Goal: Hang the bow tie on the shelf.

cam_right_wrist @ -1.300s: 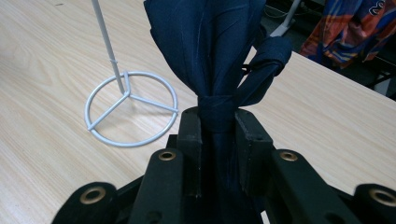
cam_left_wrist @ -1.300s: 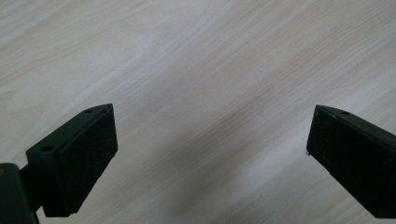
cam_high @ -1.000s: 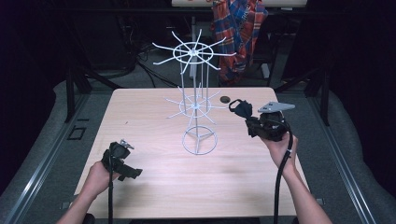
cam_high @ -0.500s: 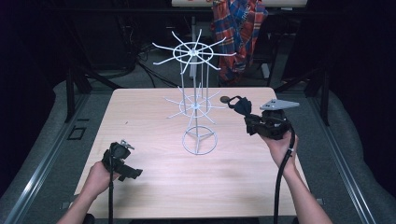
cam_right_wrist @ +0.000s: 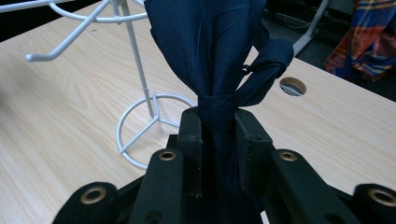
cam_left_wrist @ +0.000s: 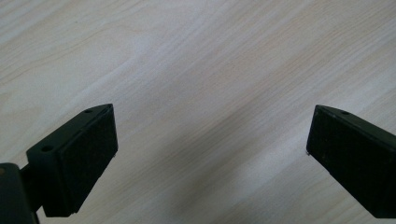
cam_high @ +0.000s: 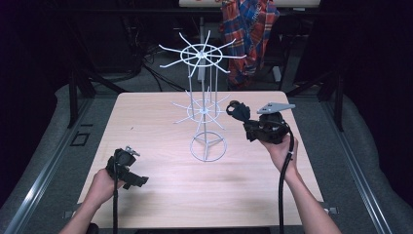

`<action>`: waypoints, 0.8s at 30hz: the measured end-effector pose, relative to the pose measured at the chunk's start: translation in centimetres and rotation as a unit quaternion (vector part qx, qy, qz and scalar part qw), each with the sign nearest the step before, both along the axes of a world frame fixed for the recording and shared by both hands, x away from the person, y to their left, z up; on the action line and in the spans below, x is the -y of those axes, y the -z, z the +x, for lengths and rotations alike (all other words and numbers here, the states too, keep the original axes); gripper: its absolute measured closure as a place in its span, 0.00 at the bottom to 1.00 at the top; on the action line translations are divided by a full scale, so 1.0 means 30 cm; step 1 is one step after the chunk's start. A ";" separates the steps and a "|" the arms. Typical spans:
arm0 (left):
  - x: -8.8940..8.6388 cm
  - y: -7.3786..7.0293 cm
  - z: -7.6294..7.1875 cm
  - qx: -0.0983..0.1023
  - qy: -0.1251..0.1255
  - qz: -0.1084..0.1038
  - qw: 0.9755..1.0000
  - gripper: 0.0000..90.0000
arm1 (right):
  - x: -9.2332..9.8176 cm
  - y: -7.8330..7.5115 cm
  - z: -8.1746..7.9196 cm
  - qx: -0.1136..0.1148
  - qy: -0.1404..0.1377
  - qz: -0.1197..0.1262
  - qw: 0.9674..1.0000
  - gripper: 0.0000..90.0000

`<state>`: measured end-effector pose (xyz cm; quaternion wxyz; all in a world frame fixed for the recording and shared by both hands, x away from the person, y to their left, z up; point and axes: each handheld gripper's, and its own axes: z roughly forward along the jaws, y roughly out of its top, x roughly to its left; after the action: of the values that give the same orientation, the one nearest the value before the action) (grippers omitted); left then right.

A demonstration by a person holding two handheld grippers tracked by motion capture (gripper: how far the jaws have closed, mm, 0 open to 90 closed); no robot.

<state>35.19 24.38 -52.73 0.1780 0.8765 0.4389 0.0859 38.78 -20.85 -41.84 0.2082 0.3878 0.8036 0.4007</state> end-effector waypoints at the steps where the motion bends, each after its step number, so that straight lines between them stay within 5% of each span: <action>1: 0.000 0.001 0.000 0.000 0.000 0.000 1.000 0.02 | -0.007 0.002 0.002 0.000 0.000 0.002 1.000 0.83; 24: -0.001 0.001 -0.001 0.001 0.001 0.000 1.000 0.02 | -0.049 0.045 0.009 -0.019 -0.017 -0.015 1.000 0.83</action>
<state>35.16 24.42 -52.75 0.1785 0.8768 0.4380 0.0863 39.03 -19.40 -43.18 0.1918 0.3790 0.8197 0.3843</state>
